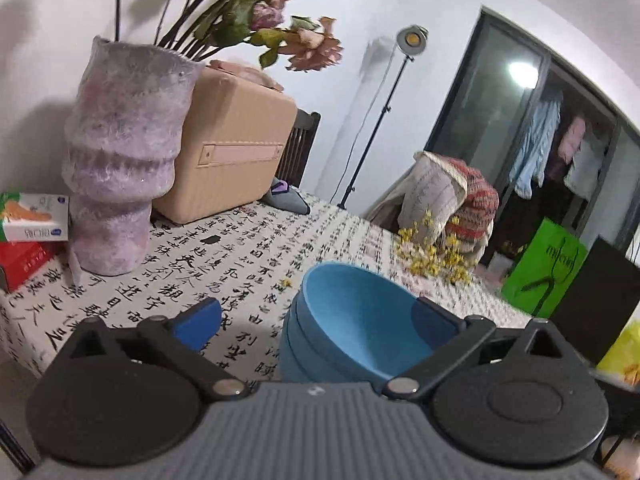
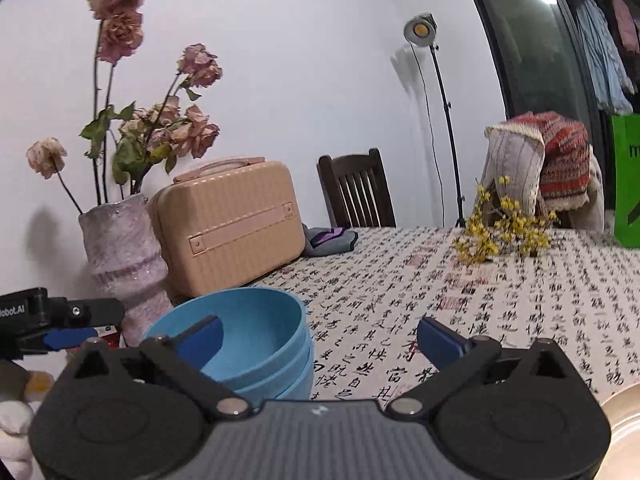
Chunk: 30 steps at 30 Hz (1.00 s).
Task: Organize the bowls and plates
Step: 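Open both grippers and reposition them on the rim of the bowl stack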
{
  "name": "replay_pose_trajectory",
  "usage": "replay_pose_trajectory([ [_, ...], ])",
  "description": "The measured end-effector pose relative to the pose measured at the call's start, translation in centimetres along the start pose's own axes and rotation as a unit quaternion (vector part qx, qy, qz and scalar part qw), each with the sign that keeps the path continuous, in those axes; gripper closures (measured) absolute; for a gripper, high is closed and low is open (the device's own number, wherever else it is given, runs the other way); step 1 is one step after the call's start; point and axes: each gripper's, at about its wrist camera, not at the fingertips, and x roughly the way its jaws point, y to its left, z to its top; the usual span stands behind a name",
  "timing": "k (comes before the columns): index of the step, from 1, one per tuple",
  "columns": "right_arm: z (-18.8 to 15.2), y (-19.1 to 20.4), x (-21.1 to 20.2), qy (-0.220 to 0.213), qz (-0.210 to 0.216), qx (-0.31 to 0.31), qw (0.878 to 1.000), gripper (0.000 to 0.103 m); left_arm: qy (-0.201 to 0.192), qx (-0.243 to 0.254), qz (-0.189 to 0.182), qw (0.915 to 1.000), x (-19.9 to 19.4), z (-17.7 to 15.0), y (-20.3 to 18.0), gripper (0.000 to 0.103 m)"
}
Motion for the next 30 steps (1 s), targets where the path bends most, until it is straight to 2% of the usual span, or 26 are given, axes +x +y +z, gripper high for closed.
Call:
replay_pose_trajectory([
  [5,0.4,-0.6,1.6,0.043,-0.01,0.022,0.999,0.0,0.006,-0.006,0.001,1.0,1.2,0.4,0.3,0.0],
  [11,1.2,-1.1,2.1,0.054,-0.013,0.052,0.997,0.0,0.026,-0.003,0.007,0.9996,1.9,0.8,0.7,0.0],
  [17,2.0,-1.5,3.9,0.095,0.007,0.099,0.99,0.0,0.049,-0.002,-0.002,0.9988,3.3,1.6,1.2,0.0],
  [22,1.9,-1.9,6.7,0.157,0.058,0.158,0.973,0.0,0.09,-0.015,-0.004,0.9958,5.5,2.3,1.9,0.0],
  [27,1.4,-1.9,8.7,0.212,0.062,0.183,0.958,0.0,0.144,-0.022,-0.026,0.9889,7.6,2.5,2.6,0.0],
  [30,0.7,-2.1,10.0,0.246,0.04,0.21,0.945,0.002,0.166,-0.016,-0.036,0.9854,8.6,2.6,2.6,0.0],
])
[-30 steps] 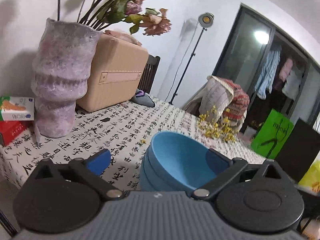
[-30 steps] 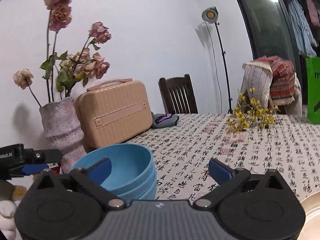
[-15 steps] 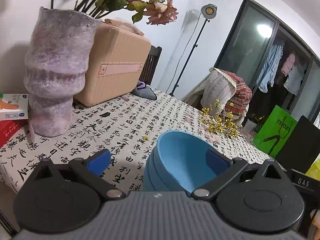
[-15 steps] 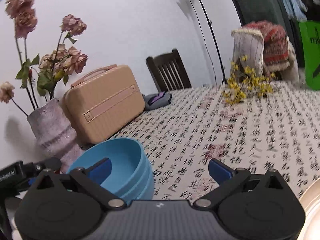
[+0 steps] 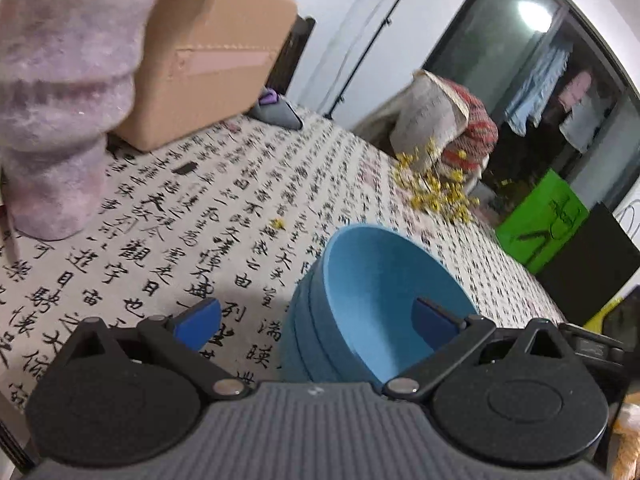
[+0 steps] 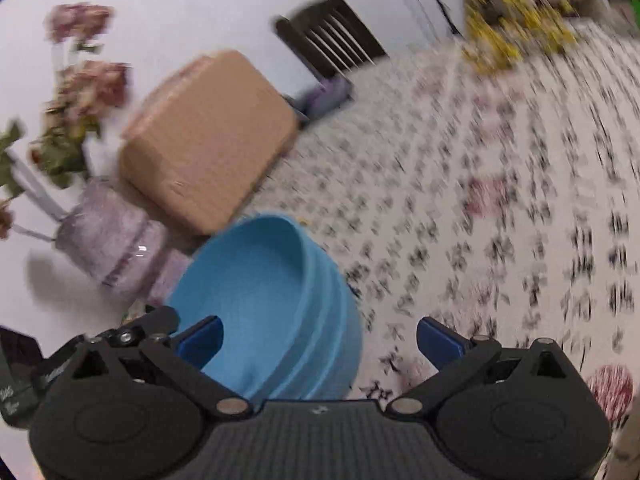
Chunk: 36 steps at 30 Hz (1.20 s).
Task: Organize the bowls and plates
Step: 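Open both grippers and reposition them on the rim of the bowl stack, then close both grippers on opposite sides of the three stacked blue bowls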
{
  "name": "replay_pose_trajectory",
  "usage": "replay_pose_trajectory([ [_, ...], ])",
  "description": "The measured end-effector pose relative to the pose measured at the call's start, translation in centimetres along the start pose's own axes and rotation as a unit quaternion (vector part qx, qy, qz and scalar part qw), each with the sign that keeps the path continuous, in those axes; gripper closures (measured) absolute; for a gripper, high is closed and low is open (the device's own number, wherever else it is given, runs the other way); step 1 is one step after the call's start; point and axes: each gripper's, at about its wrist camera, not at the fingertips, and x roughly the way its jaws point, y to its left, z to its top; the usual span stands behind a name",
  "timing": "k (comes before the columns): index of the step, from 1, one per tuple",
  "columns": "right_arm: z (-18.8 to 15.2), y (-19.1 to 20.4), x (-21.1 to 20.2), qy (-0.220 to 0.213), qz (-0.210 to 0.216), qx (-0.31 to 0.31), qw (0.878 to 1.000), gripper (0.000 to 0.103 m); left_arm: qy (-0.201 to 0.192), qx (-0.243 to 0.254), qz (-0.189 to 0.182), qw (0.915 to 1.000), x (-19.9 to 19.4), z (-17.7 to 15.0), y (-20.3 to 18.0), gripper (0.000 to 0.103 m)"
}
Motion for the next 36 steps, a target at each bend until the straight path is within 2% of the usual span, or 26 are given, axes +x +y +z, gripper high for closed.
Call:
replay_pose_trajectory([
  [6,-0.1,-0.8,1.4,0.014,-0.008,0.047,0.999,0.008,0.048,-0.001,-0.003,0.9988,1.9,0.5,0.3,0.0],
  [10,-0.2,-0.2,2.0,0.024,-0.021,0.036,0.999,0.014,0.094,-0.012,-0.02,0.9953,3.4,0.9,0.5,0.0],
  [15,-0.1,0.7,3.0,0.049,-0.036,0.035,0.998,0.023,0.104,0.003,0.01,0.9945,4.1,1.3,0.0,0.0],
  [16,-0.1,0.9,3.2,0.052,-0.038,0.035,0.997,0.028,0.107,0.002,0.014,0.9942,4.2,1.4,0.0,0.0],
  [22,-0.1,2.4,4.4,0.075,-0.058,0.017,0.995,0.037,0.131,-0.004,0.02,0.9912,4.9,1.6,0.5,0.002],
  [24,-0.1,2.8,4.5,0.074,-0.066,0.011,0.995,0.039,0.137,-0.006,0.02,0.9903,5.0,1.6,0.6,0.009],
  [29,0.0,2.8,4.6,0.075,-0.065,0.02,0.995,0.05,0.151,-0.004,0.013,0.9885,5.2,1.6,0.4,0.016],
  [34,0.2,2.7,4.9,0.087,-0.067,0.022,0.994,0.052,0.16,0.008,0.018,0.9869,5.6,2.0,-0.2,0.03],
  [36,0.3,2.7,5.0,0.089,-0.069,0.023,0.993,0.053,0.168,0.013,0.02,0.9854,5.8,2.0,-0.4,0.039],
])
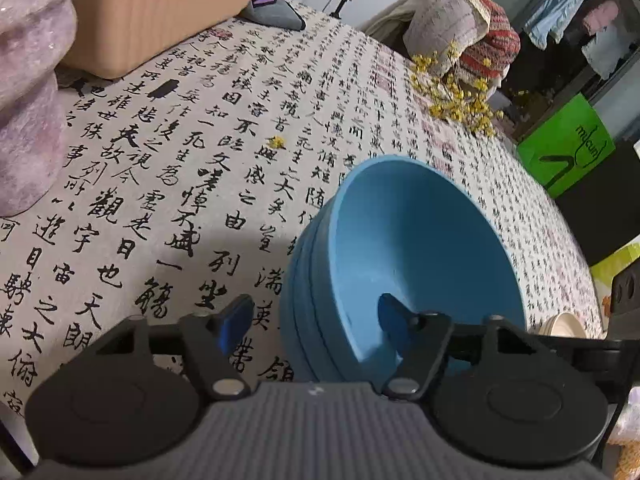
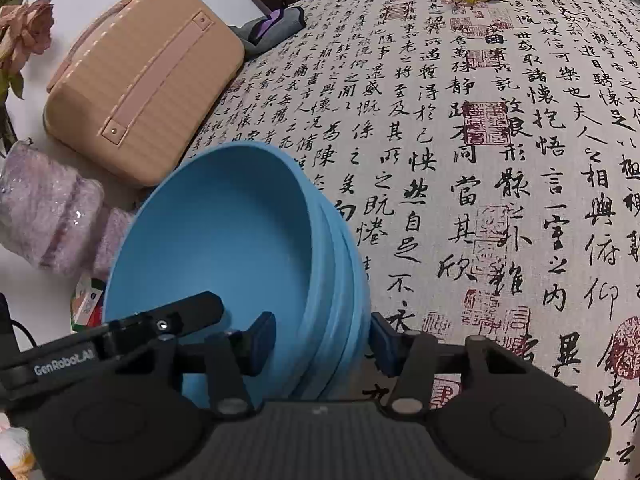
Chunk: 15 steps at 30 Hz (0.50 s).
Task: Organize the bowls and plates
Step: 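Close both grippers on opposite sides of the three stacked blue bowls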
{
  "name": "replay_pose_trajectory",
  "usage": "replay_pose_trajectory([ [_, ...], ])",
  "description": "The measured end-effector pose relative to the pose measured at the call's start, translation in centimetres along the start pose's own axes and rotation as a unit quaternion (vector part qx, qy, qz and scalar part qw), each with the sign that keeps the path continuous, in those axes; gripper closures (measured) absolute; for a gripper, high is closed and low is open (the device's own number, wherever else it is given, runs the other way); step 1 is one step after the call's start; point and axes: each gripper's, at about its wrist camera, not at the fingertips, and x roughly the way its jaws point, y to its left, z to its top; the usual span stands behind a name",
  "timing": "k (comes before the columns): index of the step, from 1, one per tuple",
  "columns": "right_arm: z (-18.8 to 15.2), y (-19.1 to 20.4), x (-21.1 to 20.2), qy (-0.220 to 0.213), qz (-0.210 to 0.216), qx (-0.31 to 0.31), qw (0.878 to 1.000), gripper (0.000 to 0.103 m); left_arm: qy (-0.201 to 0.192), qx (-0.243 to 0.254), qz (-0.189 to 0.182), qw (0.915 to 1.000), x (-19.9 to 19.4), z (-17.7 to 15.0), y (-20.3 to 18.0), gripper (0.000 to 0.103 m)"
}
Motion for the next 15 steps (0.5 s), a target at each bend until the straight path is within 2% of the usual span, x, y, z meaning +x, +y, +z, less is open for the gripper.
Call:
replay_pose_trajectory([
  [2,0.02,-0.04,0.03,0.002,0.001,0.003,1.0,0.054,0.01,0.004,0.002,0.9999,0.25,-0.1,-0.08,0.048],
  [4,0.13,-0.07,0.08,0.004,-0.001,0.004,1.0,0.055,0.014,0.009,0.006,0.9998,0.32,-0.15,-0.16,0.049],
  [8,0.26,0.01,0.1,0.01,-0.001,0.007,1.0,0.056,0.015,0.015,0.014,0.9997,0.07,-0.07,-0.37,0.064],
  [15,0.25,-0.68,-0.01,0.014,0.012,0.034,0.999,0.06,0.01,0.019,0.031,0.9993,-0.02,0.19,-0.61,0.065],
])
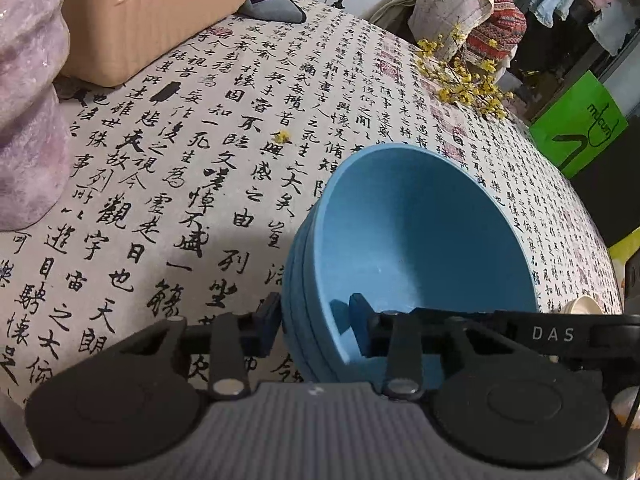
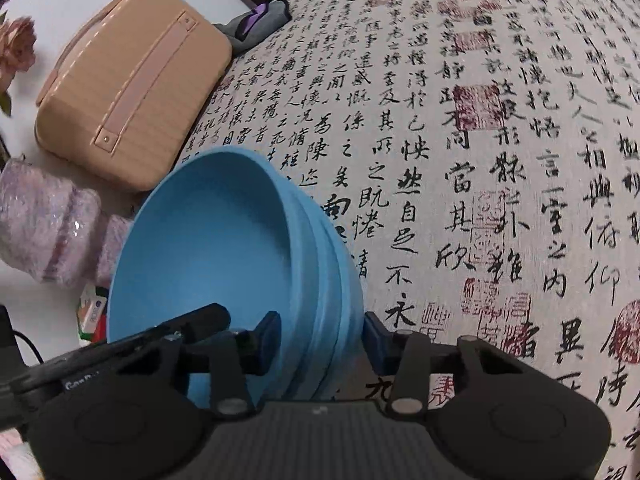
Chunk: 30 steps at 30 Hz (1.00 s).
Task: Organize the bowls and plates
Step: 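Close both grippers on opposite sides of the three stacked blue bowls, then lift the blue bowl stack and carry it toward the cream plates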
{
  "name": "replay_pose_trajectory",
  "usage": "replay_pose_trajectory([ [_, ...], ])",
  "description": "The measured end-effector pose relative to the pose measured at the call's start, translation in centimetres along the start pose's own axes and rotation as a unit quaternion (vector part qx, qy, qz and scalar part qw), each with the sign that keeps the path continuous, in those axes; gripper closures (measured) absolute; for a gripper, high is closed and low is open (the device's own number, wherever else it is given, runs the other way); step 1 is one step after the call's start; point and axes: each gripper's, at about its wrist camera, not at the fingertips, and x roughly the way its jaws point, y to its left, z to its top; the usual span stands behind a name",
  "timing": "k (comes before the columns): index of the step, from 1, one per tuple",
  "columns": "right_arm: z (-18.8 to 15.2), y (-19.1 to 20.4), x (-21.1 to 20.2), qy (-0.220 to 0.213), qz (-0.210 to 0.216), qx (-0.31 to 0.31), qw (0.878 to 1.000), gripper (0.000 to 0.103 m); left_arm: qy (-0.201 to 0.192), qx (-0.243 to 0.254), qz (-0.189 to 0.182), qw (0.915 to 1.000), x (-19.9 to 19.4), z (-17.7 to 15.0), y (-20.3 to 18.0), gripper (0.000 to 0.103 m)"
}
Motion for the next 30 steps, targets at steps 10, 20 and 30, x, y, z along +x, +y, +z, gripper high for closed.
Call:
replay_pose_trajectory([
  [10,-0.3,0.1,-0.2,0.005,-0.002,0.003,1.0,0.061,0.002,0.004,0.017,0.9998,0.0,0.0,-0.4,0.067],
  [20,-0.5,-0.2,-0.7,0.008,0.002,0.01,1.0,0.061,0.0,0.013,0.025,0.9996,-0.2,-0.3,-1.1,0.067],
  [30,-0.9,-0.2,-1.8,0.002,0.004,0.009,1.0,0.062,-0.005,0.013,0.024,0.9996,-0.6,-0.5,-1.6,0.067],
])
